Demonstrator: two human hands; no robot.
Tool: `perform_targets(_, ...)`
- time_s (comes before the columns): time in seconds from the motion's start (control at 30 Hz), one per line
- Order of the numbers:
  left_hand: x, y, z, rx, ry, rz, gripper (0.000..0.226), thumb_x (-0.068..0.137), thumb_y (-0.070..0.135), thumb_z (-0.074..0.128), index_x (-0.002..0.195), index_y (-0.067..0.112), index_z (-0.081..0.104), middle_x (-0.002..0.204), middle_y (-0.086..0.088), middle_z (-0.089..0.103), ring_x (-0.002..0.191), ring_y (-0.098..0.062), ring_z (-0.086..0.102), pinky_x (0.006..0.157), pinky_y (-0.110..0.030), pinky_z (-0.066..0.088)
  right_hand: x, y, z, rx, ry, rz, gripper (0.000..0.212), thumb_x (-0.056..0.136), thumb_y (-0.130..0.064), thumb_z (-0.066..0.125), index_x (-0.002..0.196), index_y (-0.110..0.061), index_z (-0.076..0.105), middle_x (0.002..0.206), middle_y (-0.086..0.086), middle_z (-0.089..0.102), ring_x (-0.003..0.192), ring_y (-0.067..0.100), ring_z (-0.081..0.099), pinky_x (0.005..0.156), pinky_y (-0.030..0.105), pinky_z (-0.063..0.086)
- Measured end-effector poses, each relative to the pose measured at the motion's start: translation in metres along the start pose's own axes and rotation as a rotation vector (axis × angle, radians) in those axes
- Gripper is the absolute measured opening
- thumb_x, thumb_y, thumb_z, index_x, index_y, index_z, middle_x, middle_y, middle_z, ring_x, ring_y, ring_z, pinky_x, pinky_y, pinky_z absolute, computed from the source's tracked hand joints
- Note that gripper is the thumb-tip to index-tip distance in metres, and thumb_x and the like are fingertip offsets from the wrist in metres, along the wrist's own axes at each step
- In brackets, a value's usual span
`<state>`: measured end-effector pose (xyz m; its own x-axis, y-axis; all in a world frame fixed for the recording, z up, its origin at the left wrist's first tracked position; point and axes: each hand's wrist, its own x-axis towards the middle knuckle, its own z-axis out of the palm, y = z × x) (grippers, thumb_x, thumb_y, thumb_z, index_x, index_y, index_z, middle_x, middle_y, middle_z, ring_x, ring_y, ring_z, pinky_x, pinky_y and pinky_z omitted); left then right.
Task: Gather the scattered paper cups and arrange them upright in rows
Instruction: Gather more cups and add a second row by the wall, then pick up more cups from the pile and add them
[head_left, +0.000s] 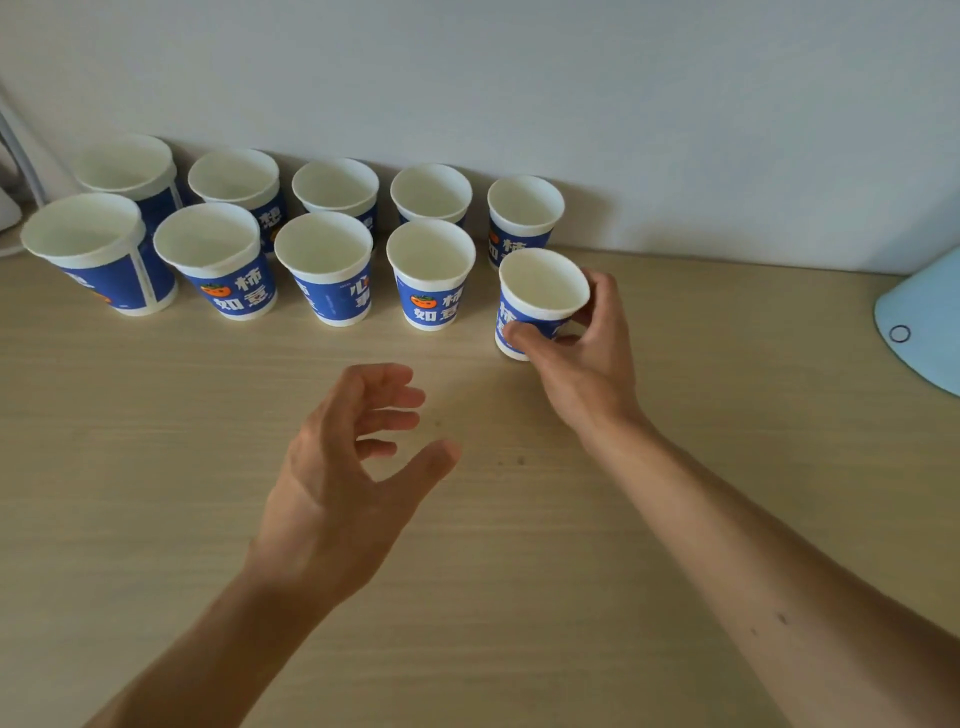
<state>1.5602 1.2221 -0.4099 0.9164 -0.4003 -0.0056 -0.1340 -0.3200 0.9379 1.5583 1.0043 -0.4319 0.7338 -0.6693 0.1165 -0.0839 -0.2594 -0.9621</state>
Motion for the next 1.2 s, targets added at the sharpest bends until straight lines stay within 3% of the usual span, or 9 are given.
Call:
perform_targets(0.17,-0.002,-0.003,0.0,-0.07,0.011,-0.041,0.057,0.062,0.049,0.078,0.114,0.032,0.061,0.105,0.016,0.074,0.098,-0.004,0.071,0.086,-0.039,0.059,0.009,0.007,0.008,-0.045,0.026,-0.038,0.059,0.07,-0.015,0.083,0.118,-0.026,0.05,0.105,-0.022,0.063,0.092,-0.009,0.059,0.074,0.019,0.053)
perform_targets(0.33,-0.001,-0.003,-0.002,-0.076,0.015,-0.045,0.05,0.066,0.04,0.079,0.113,0.033,0.061,0.104,0.014,0.075,0.097,-0.004,0.071,0.086,-0.038,0.059,0.014,0.012,0.011,-0.078,0.042,-0.007,0.057,0.071,-0.014,0.082,0.117,-0.023,0.05,0.105,-0.017,0.061,0.095,-0.001,0.059,0.075,0.017,0.048)
perform_targets(0.53,-0.001,-0.005,-0.005,-0.101,0.012,-0.039,0.056,0.06,0.054,0.074,0.112,0.035,0.061,0.104,0.017,0.074,0.098,-0.005,0.071,0.084,-0.034,0.058,0.017,0.013,0.014,-0.105,0.044,-0.005,0.059,0.071,-0.008,0.08,0.12,-0.018,0.049,0.113,-0.005,0.062,0.1,0.011,0.061,0.081,0.025,0.052)
perform_targets(0.67,-0.003,-0.006,-0.006,-0.106,0.008,-0.026,0.056,0.061,0.055,0.073,0.112,0.035,0.061,0.105,0.016,0.074,0.098,-0.005,0.071,0.084,-0.034,0.058,0.015,0.013,0.011,-0.096,0.046,-0.003,0.062,0.071,-0.003,0.077,0.125,-0.018,0.048,0.116,-0.006,0.062,0.099,0.006,0.061,0.081,0.022,0.052)
perform_targets(0.77,-0.006,-0.005,-0.008,-0.107,0.009,-0.021,0.054,0.062,0.054,0.073,0.111,0.037,0.061,0.105,0.018,0.074,0.098,-0.004,0.071,0.082,-0.032,0.057,0.004,0.013,0.004,-0.089,0.073,0.028,0.068,0.069,-0.007,0.074,0.131,-0.018,0.047,0.12,0.0,0.059,0.104,0.011,0.06,0.084,0.023,0.051)
perform_targets(0.87,-0.014,0.003,-0.013,-0.105,0.01,-0.039,0.054,0.063,0.055,0.073,0.112,0.038,0.06,0.107,0.017,0.074,0.1,-0.006,0.071,0.083,-0.034,0.057,-0.027,0.011,-0.004,-0.042,0.118,0.085,0.074,0.065,-0.015,0.071,0.134,-0.021,0.044,0.12,-0.002,0.055,0.103,0.005,0.057,0.08,0.014,0.047)
perform_targets(0.97,-0.03,0.026,-0.025,-0.076,0.006,-0.073,0.051,0.067,0.049,0.077,0.113,0.036,0.059,0.106,0.014,0.073,0.101,-0.005,0.07,0.085,-0.034,0.058,-0.069,-0.007,-0.015,-0.002,0.143,0.174,0.067,0.074,-0.007,0.071,0.133,-0.023,0.045,0.118,-0.004,0.055,0.104,-0.002,0.057,0.08,0.011,0.047)
perform_targets(1.1,-0.059,0.073,-0.051,-0.039,0.007,-0.075,0.045,0.079,0.025,0.084,0.116,0.026,0.059,0.108,0.011,0.073,0.1,-0.006,0.07,0.085,-0.035,0.059,-0.121,-0.061,-0.033,0.067,0.237,0.306,0.06,0.082,0.004,0.067,0.134,-0.017,0.046,0.111,-0.007,0.057,0.107,0.01,0.061,0.077,0.012,0.048)
perform_targets(1.2,-0.076,0.105,-0.064,-0.094,0.025,-0.088,0.041,0.074,0.034,0.079,0.11,0.032,0.06,0.105,0.012,0.073,0.098,-0.004,0.07,0.078,-0.02,0.056,-0.149,-0.102,-0.046,0.146,0.275,0.343,0.057,0.084,0.003,0.069,0.133,-0.017,0.048,0.108,-0.009,0.06,0.106,0.007,0.063,0.077,0.006,0.049)
